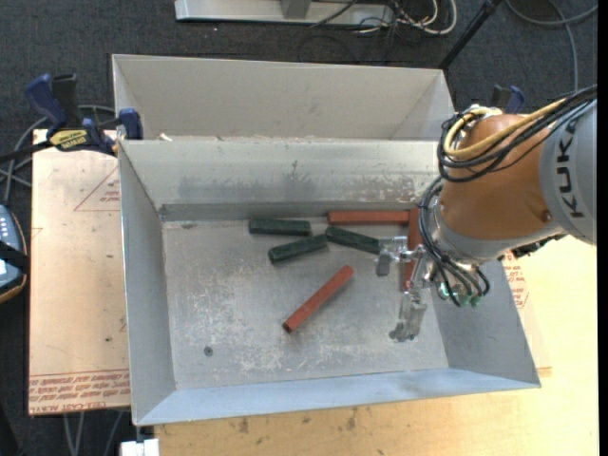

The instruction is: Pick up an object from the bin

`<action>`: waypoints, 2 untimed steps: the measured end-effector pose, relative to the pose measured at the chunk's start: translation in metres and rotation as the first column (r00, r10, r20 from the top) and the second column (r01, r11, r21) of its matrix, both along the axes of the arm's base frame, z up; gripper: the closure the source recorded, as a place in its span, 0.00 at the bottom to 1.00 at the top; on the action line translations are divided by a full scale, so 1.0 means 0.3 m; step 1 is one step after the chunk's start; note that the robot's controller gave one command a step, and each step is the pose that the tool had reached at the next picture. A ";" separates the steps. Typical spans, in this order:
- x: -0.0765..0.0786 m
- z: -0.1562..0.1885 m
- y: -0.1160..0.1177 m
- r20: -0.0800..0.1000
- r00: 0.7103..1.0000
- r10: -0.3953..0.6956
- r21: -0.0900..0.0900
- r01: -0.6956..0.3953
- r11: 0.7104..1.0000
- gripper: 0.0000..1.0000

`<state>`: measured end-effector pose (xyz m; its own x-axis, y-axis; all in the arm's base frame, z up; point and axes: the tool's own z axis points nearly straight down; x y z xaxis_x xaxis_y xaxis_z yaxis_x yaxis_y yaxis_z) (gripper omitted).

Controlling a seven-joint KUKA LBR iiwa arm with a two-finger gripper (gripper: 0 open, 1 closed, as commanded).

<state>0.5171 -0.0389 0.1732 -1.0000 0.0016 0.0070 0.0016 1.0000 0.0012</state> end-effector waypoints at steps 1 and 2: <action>0.110 -0.321 0.110 0.003 0.998 0.067 0.001 -0.067 0.998 0.00; 0.084 -0.342 0.427 0.008 0.978 0.208 0.003 -0.208 0.978 0.00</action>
Offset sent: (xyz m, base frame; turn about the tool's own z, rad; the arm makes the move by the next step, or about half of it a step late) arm 0.0337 0.0307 -0.0922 -0.0637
